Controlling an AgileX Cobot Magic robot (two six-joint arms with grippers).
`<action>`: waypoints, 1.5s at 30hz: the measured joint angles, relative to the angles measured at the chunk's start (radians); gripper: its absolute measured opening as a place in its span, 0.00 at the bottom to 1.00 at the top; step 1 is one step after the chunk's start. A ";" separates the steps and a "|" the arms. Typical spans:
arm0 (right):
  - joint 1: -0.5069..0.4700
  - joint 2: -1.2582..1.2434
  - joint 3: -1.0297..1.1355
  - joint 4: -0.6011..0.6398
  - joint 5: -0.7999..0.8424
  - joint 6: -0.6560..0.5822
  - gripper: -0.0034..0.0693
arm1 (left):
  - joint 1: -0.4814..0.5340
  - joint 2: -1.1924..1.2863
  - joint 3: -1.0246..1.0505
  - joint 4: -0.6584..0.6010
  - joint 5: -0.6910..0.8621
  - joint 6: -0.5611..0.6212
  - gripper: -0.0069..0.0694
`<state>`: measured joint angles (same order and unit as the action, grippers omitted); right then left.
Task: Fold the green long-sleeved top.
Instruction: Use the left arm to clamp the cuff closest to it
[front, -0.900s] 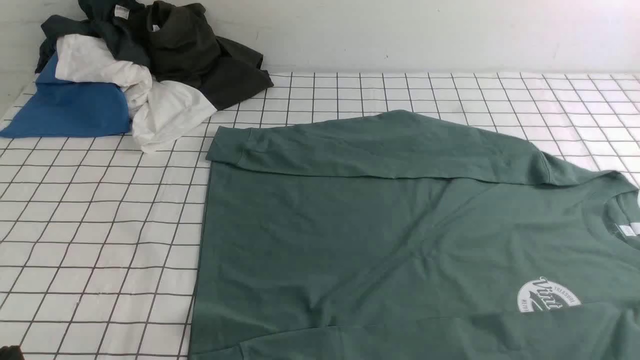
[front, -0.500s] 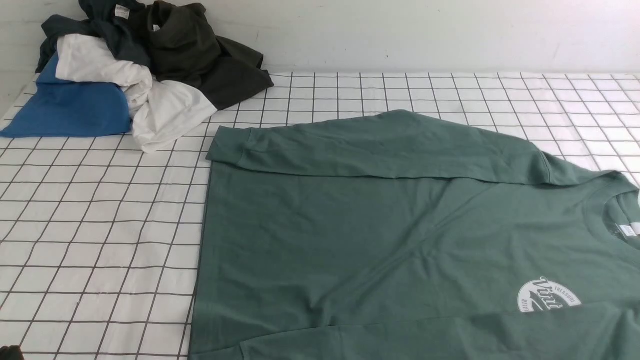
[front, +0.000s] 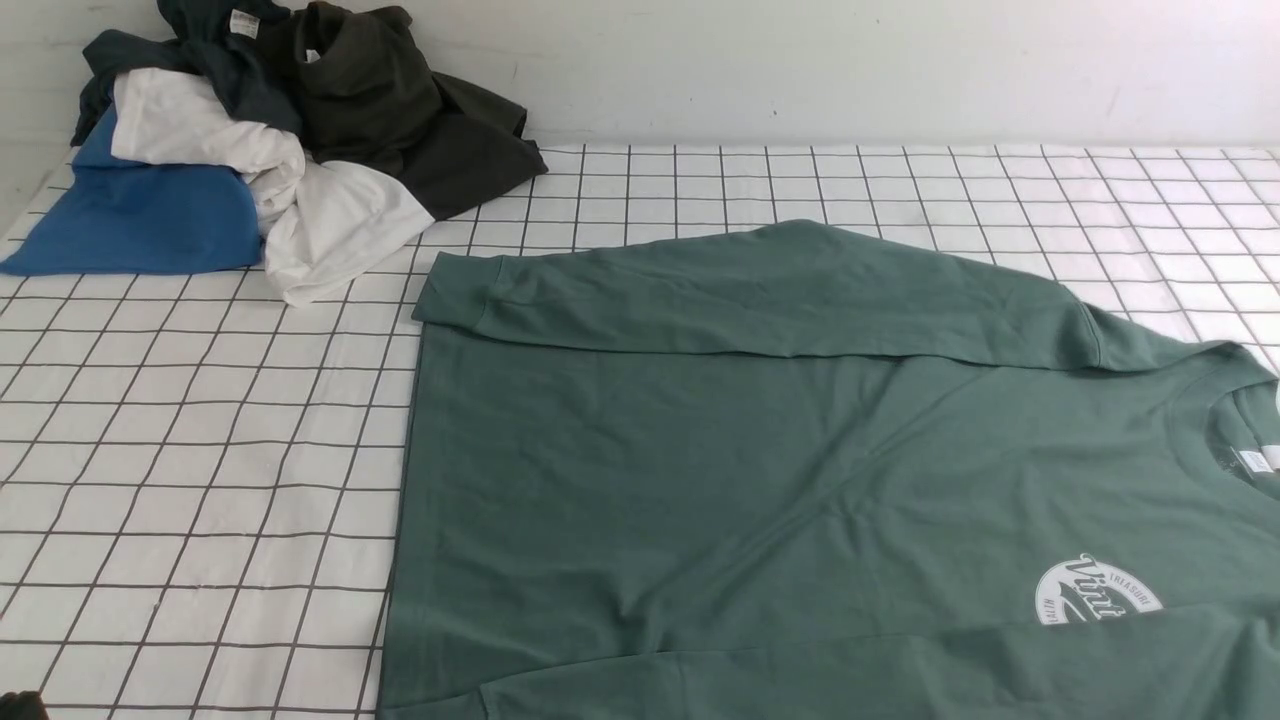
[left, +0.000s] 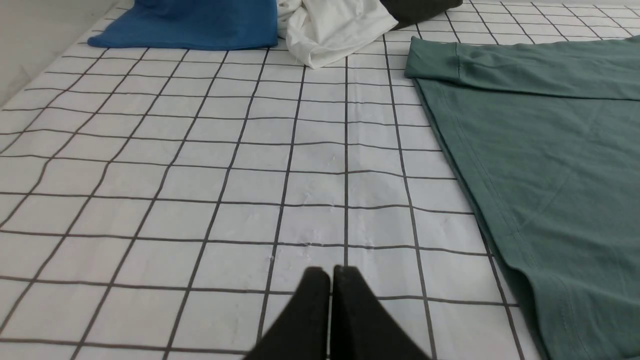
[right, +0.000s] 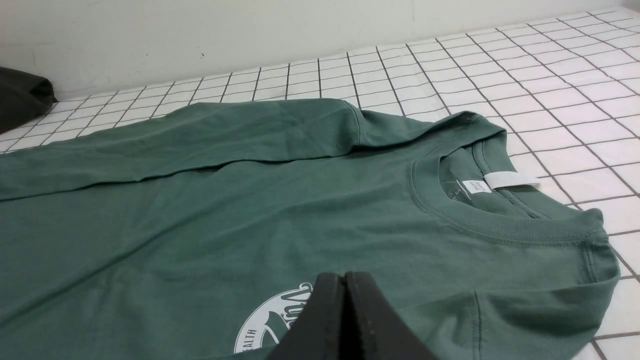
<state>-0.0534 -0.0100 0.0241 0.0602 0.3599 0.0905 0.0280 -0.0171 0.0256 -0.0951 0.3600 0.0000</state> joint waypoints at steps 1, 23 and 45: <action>0.000 0.000 0.000 0.000 0.000 0.000 0.03 | 0.000 0.000 0.000 0.000 0.000 0.000 0.08; 0.000 0.000 0.000 -0.001 0.000 0.011 0.03 | -0.030 0.000 0.000 0.000 0.000 0.000 0.08; 0.000 0.000 0.001 0.328 0.003 0.204 0.03 | -0.030 0.000 0.001 -0.543 -0.105 -0.390 0.08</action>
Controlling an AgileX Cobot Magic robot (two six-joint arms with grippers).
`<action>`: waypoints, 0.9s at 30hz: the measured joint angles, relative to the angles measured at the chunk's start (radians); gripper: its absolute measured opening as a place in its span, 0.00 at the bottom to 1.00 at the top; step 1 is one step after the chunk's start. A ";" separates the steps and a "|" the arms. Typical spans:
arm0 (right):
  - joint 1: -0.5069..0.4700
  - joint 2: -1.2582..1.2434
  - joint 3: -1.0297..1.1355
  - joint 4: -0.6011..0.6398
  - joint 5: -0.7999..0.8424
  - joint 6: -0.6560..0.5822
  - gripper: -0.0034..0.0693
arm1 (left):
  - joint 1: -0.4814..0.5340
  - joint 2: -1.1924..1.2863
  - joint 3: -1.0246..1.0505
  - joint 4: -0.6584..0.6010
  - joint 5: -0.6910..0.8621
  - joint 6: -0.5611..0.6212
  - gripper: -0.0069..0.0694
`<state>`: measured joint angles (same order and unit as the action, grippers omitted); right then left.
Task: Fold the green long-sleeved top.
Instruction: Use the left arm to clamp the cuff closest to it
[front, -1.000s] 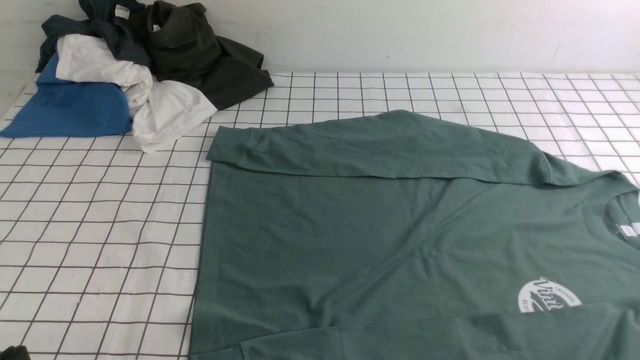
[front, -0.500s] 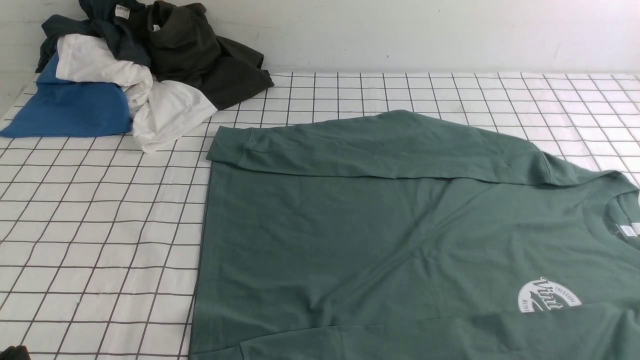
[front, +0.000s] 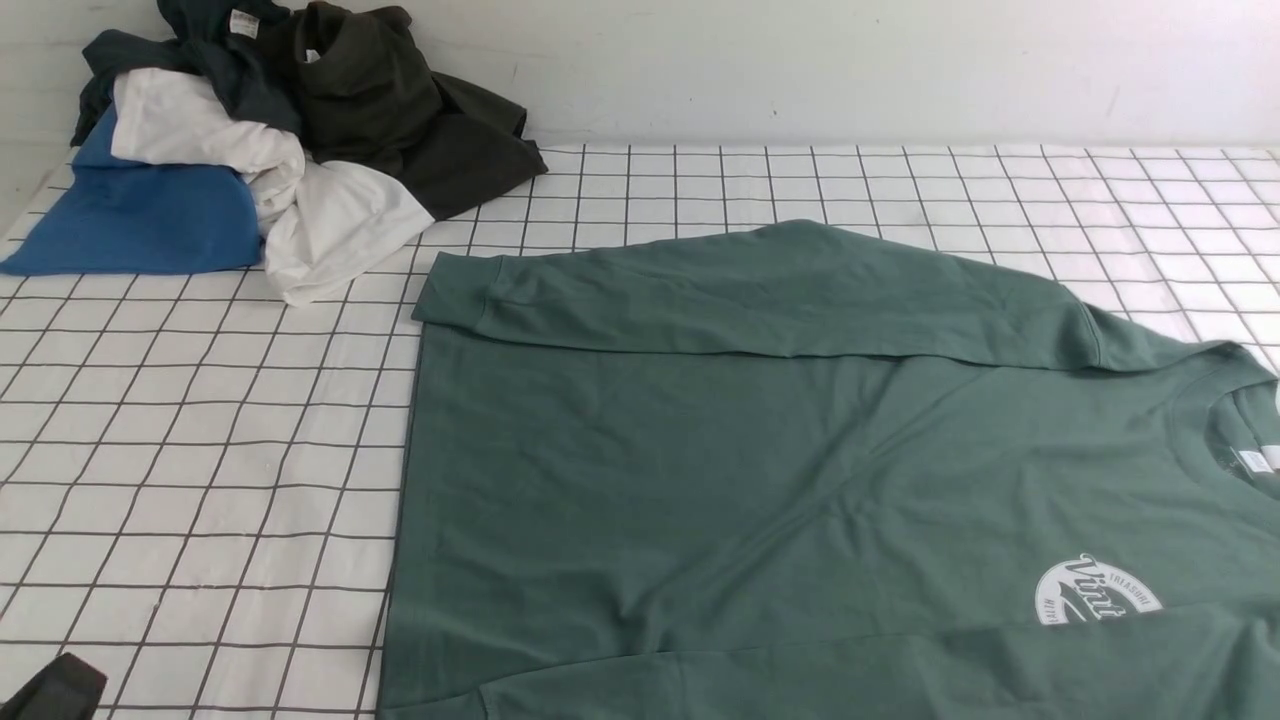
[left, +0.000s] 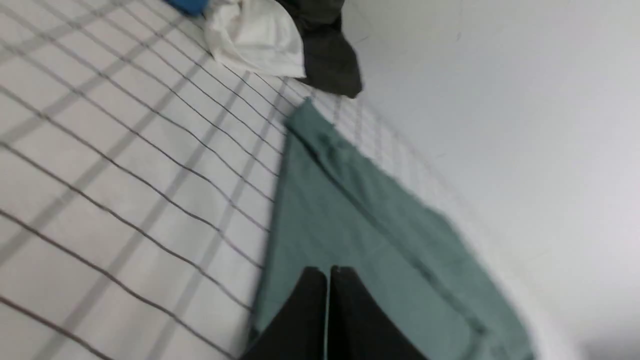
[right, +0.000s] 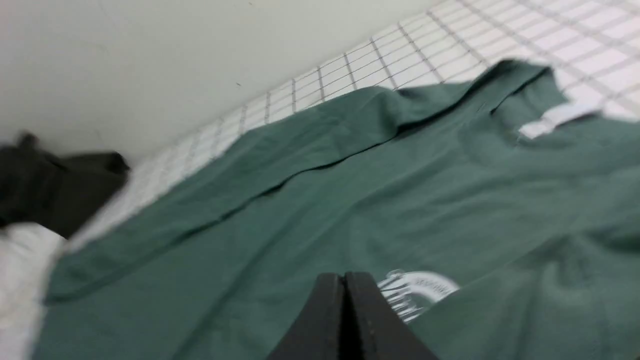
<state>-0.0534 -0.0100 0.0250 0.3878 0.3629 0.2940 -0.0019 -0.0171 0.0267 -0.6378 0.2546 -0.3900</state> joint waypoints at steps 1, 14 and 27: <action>0.000 0.000 0.000 0.068 0.003 0.027 0.03 | 0.000 0.000 0.000 -0.026 0.000 -0.018 0.08; 0.000 0.000 0.001 0.462 -0.057 0.157 0.03 | 0.000 0.000 -0.012 -0.168 0.084 0.009 0.08; 0.000 0.040 -0.100 0.441 -0.099 -0.255 0.03 | 0.000 0.144 -0.356 -0.048 0.414 0.663 0.08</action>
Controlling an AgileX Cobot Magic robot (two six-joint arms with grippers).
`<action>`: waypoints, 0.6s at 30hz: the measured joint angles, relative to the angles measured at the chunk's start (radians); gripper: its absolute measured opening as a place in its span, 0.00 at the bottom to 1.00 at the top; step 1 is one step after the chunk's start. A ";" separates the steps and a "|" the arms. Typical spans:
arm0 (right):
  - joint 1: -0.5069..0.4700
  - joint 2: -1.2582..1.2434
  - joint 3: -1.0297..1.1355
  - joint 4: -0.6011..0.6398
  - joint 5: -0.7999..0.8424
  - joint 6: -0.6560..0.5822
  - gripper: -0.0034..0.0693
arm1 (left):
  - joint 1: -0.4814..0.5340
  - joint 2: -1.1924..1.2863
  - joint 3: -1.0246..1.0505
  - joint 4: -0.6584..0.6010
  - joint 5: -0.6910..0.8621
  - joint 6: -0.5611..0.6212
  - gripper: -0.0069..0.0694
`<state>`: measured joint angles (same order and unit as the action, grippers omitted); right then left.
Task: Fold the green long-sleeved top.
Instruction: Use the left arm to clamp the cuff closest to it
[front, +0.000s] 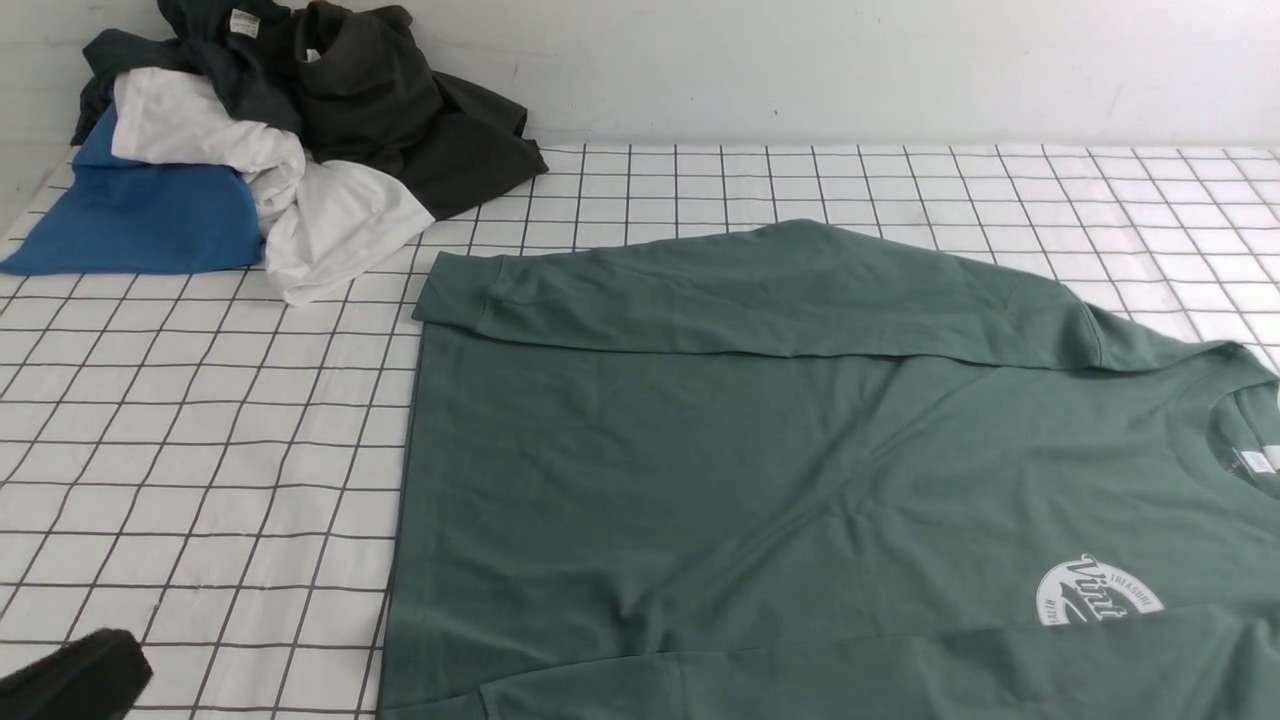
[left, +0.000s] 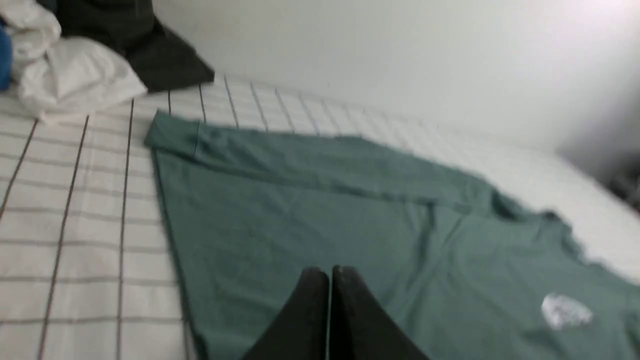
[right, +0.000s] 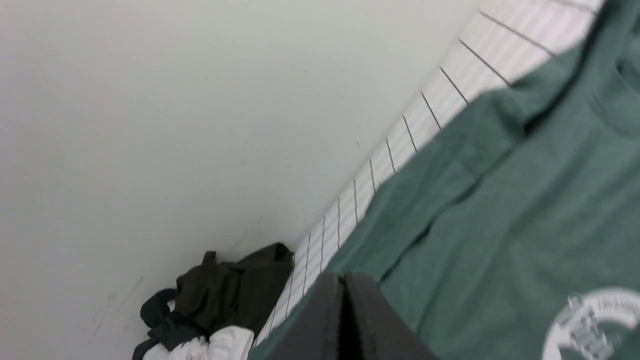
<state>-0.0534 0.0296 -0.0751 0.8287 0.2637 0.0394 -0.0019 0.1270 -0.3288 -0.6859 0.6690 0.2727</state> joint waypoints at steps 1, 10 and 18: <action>0.000 0.044 -0.049 -0.014 -0.014 -0.059 0.03 | 0.000 0.087 -0.060 0.083 0.091 0.002 0.08; 0.024 0.556 -0.532 -0.242 0.313 -0.458 0.03 | -0.118 0.629 -0.346 0.428 0.450 0.000 0.08; 0.222 0.885 -0.706 -0.409 0.653 -0.430 0.03 | -0.380 0.906 -0.353 0.425 0.301 -0.023 0.24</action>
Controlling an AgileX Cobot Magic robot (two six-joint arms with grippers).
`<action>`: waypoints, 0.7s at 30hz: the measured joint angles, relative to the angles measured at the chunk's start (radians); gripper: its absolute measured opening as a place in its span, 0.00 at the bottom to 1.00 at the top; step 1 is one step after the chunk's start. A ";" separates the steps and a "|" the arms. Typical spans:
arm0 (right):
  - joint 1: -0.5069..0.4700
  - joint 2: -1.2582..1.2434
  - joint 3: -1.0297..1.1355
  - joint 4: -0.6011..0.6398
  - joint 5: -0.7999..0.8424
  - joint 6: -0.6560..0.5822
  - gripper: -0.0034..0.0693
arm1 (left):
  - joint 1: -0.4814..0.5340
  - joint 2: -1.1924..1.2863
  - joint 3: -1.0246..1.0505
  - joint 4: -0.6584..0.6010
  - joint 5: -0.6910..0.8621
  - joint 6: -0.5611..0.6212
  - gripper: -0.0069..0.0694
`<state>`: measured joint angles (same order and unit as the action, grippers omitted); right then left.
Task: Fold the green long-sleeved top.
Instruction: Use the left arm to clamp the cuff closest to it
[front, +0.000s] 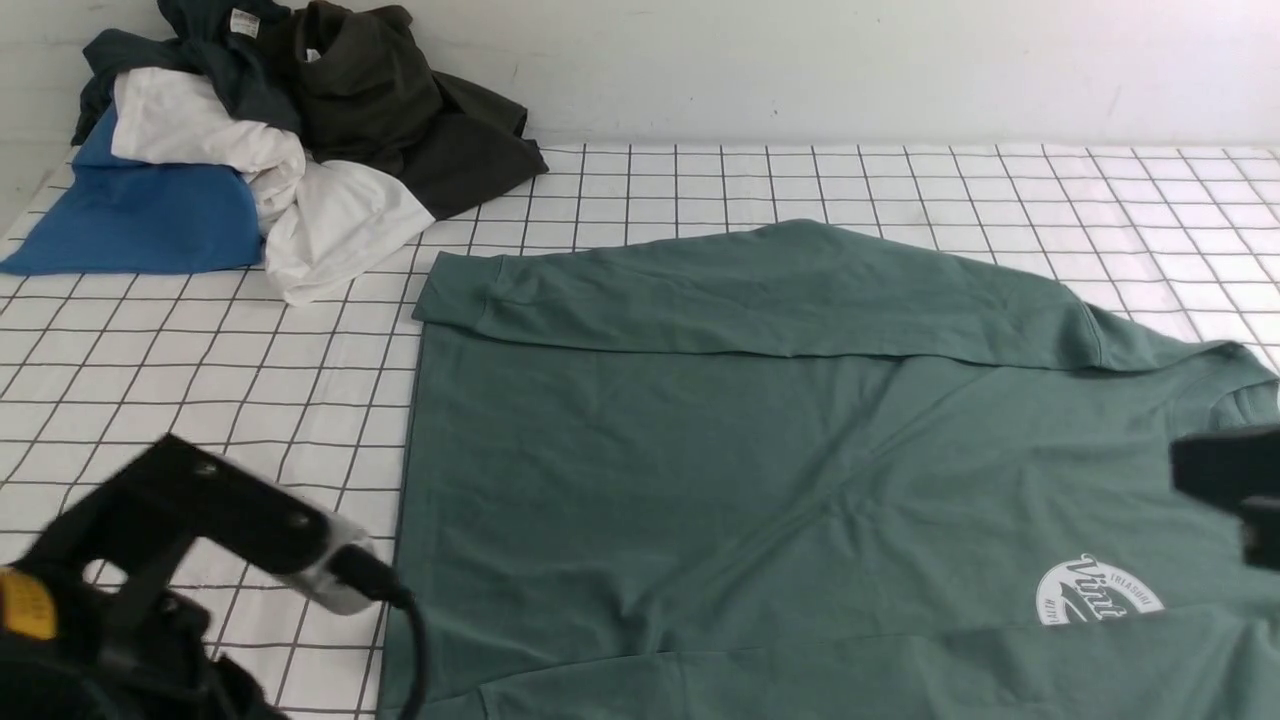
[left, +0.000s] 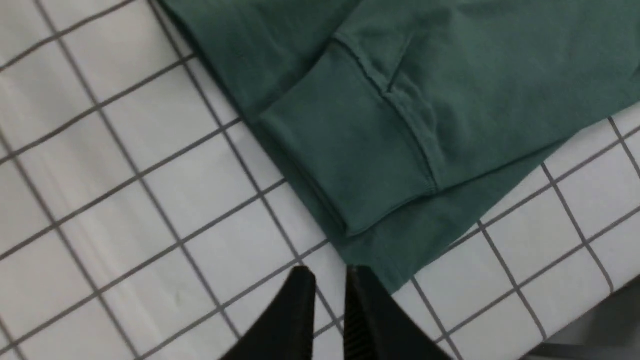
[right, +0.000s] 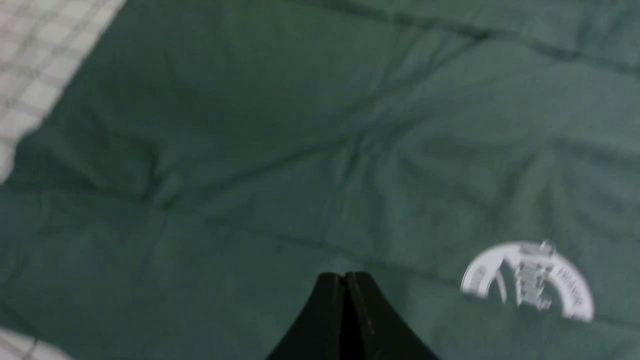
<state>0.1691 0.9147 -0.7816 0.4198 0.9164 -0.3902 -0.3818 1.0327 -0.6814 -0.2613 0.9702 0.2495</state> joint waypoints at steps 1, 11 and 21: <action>0.024 0.027 -0.001 -0.023 0.037 0.012 0.03 | -0.014 0.041 0.000 -0.001 -0.021 -0.002 0.28; 0.223 0.145 -0.002 -0.112 0.251 0.041 0.03 | -0.058 0.416 -0.006 -0.003 -0.244 -0.004 0.77; 0.226 0.145 -0.004 -0.123 0.237 0.041 0.03 | -0.061 0.565 -0.045 -0.065 -0.350 -0.030 0.79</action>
<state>0.3955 1.0595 -0.7858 0.2969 1.1532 -0.3494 -0.4430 1.5981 -0.7269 -0.3262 0.6203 0.2191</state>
